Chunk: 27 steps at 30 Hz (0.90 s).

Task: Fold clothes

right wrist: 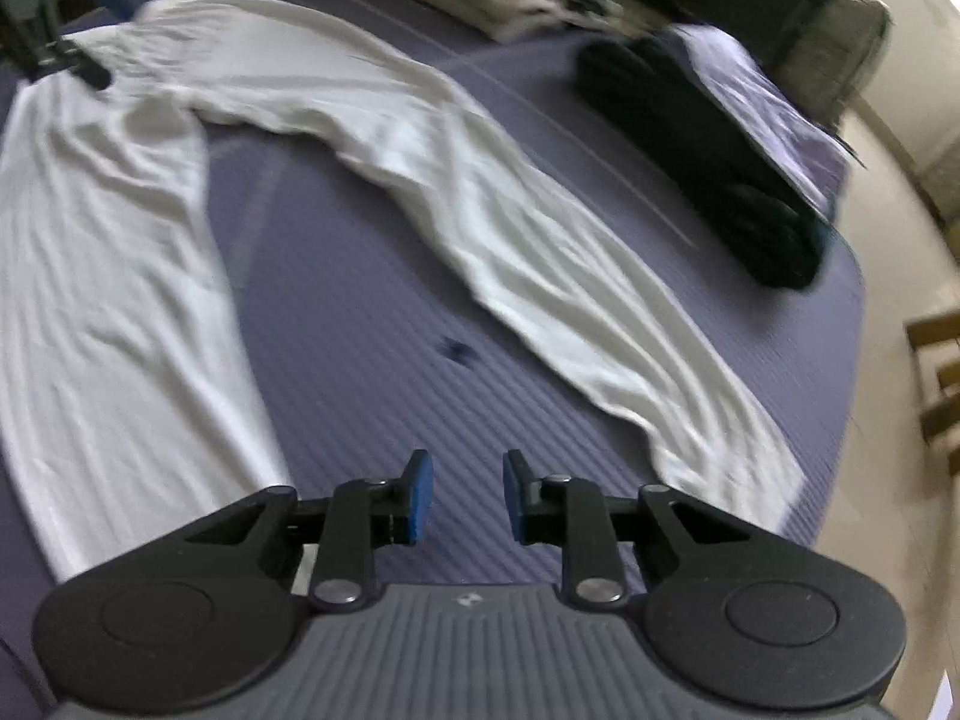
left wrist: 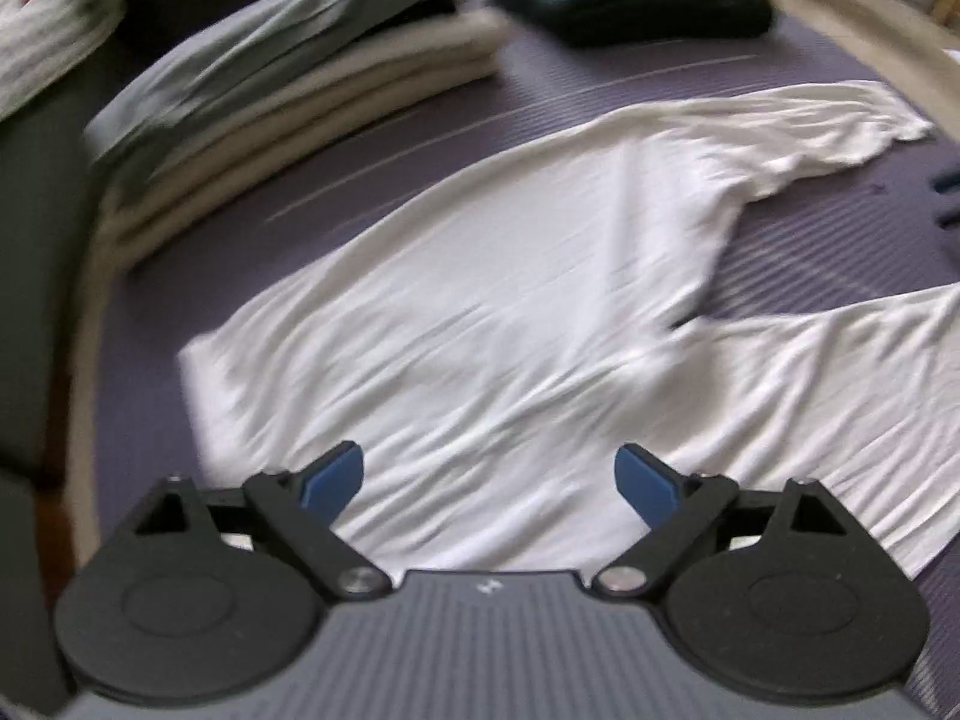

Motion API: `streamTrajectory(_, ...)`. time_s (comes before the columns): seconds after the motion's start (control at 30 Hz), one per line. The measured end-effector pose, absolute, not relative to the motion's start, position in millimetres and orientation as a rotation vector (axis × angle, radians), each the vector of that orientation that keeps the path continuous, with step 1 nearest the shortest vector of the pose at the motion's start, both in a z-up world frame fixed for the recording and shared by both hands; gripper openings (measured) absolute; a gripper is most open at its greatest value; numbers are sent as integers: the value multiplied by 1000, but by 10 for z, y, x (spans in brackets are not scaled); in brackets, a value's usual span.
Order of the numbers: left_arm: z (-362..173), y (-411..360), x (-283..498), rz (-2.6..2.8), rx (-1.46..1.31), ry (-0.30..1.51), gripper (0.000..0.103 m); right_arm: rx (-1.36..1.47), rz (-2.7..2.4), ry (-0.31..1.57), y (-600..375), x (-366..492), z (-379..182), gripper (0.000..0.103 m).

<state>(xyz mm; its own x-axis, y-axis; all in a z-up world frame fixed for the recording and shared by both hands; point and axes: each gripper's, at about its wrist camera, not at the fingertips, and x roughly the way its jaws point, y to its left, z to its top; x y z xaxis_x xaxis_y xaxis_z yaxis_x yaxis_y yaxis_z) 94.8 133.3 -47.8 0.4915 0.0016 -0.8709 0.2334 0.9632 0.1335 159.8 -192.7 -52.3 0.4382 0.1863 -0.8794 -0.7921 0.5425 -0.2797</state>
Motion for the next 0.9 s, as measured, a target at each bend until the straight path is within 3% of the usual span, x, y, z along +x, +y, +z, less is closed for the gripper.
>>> streamTrajectory(0.3, -650, 525, 1315, -347, 377, 964, 69, -840, 538, 831, -2517, 2000, -536, 23)
streamTrajectory(0.4, -715, 379, 1436, -386, 377, 961, 58, -852, 536, 839, -2583, 2115, -564, 15)
streamTrajectory(0.73, -799, 284, 1756, -491, 285, 944, 49, -765, 579, 937, -2629, 2438, -637, 7)
streamTrajectory(0.83, -789, 303, 1807, -501, 262, 952, 27, -752, 580, 950, -2613, 2441, -636, 0)
streamTrajectory(0.87, -778, 322, 1825, -496, 262, 957, 8, -753, 580, 953, -2606, 2437, -636, 0)
streamTrajectory(0.9, -770, 356, 1845, -500, 245, 969, 0, -756, 580, 954, -2601, 2432, -633, 0)
